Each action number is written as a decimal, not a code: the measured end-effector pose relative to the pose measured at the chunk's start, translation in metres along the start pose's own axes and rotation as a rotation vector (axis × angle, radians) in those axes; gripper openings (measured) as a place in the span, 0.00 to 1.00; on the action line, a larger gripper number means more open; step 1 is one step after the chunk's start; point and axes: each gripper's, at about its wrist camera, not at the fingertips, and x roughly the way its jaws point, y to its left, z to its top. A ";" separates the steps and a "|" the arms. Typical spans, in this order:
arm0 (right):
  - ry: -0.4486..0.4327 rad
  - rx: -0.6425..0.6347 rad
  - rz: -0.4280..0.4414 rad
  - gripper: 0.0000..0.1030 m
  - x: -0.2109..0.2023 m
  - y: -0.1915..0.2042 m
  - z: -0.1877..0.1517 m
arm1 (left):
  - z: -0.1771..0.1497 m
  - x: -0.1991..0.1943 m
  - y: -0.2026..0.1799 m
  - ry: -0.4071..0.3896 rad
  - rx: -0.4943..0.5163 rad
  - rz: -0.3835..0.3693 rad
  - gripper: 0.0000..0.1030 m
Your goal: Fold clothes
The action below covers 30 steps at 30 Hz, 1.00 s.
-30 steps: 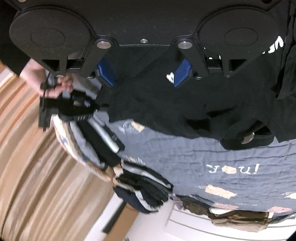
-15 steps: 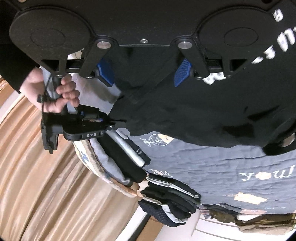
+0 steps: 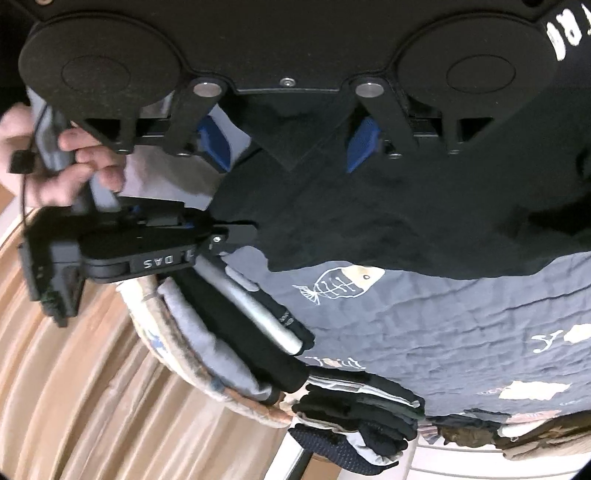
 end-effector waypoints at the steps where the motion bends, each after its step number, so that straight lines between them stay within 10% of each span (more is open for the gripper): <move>1: 0.003 0.003 0.001 0.10 0.000 -0.001 0.000 | -0.001 0.002 0.000 0.011 -0.004 -0.004 0.36; 2: 0.006 0.006 0.002 0.10 0.001 -0.002 0.001 | -0.002 0.005 0.001 0.022 -0.009 -0.010 0.19; 8: 0.015 0.014 0.010 0.10 0.001 -0.003 0.002 | -0.018 -0.014 -0.004 0.016 0.006 0.006 0.07; 15: 0.012 0.004 0.017 0.10 -0.002 0.002 0.001 | -0.044 -0.082 -0.012 0.010 0.018 0.010 0.06; 27: 0.025 -0.030 -0.002 0.10 -0.002 0.006 -0.001 | -0.115 -0.118 -0.018 0.217 0.000 0.111 0.08; 30: 0.019 -0.032 -0.009 0.10 -0.001 0.005 -0.002 | -0.099 -0.136 -0.019 0.141 -0.062 0.080 0.32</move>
